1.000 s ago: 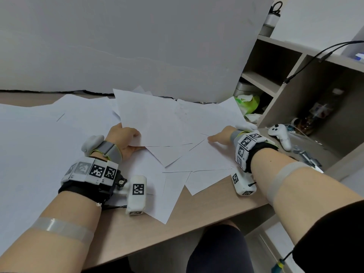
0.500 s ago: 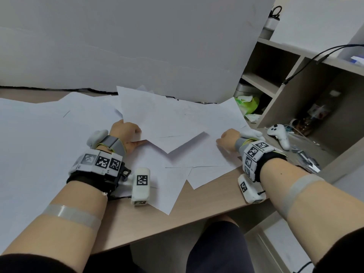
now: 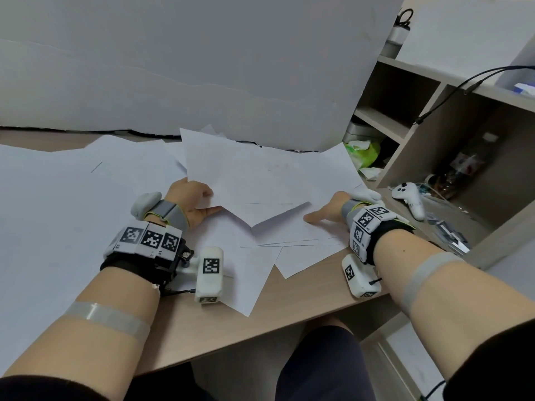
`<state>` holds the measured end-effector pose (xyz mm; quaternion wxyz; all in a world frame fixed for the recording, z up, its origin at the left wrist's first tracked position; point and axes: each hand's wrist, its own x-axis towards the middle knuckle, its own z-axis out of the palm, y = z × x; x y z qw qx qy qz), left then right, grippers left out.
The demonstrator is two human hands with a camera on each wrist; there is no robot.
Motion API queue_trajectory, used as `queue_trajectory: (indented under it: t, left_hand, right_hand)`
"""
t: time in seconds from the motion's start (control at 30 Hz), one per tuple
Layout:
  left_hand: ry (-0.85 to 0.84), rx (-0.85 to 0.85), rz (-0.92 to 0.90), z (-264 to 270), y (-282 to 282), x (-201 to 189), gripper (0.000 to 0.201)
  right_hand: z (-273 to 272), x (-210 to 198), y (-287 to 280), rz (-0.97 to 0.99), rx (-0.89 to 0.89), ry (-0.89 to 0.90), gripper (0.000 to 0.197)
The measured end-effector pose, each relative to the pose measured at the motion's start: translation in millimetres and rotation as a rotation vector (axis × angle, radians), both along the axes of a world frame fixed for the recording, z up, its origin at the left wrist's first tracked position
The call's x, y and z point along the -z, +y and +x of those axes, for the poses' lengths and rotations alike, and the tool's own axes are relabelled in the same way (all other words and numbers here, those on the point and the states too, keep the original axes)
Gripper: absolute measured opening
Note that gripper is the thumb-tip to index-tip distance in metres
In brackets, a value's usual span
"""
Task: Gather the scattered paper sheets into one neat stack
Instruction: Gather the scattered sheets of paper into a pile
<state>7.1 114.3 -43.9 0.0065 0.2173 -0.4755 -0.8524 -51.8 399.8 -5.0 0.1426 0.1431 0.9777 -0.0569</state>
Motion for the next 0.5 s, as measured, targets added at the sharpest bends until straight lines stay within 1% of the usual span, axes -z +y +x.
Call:
queue_trajectory:
  t: [0.07, 0.1, 0.17, 0.23, 0.3, 0.43, 0.5]
  left_hand:
    - [-0.003, 0.007, -0.003, -0.4, 1.3, 0.1, 0.028]
    - [-0.005, 0.005, -0.005, 0.0, 1.3, -0.1, 0.028]
    - [-0.007, 0.003, -0.008, -0.2, 0.9, 0.0, 0.029]
    - [-0.007, 0.0, -0.007, -0.1, 0.2, -0.1, 0.029]
    - [-0.014, -0.006, -0.013, 0.8, -0.1, -0.7, 0.028]
    - [-0.004, 0.001, -0.023, 1.4, -0.1, -0.7, 0.028]
    - [-0.003, 0.0, -0.022, 2.1, 0.0, 0.2, 0.03]
  right_hand:
    - [-6.8, 1.7, -2.6, 0.063, 0.004, -0.033, 0.114]
    - [-5.9, -1.2, -5.9, 0.065, -0.004, -0.044, 0.116]
    - [2.5, -10.2, -12.8, 0.067, -0.021, -0.069, 0.1]
    - [12.3, -18.6, -18.3, 0.044, 0.012, -0.101, 0.085]
    - [14.2, -20.0, -19.7, -0.003, 0.015, -0.107, 0.079]
    - [18.8, -20.1, -25.8, -0.029, -0.034, -0.106, 0.069]
    - [21.1, -20.2, -25.9, -0.106, -0.037, -0.044, 0.058]
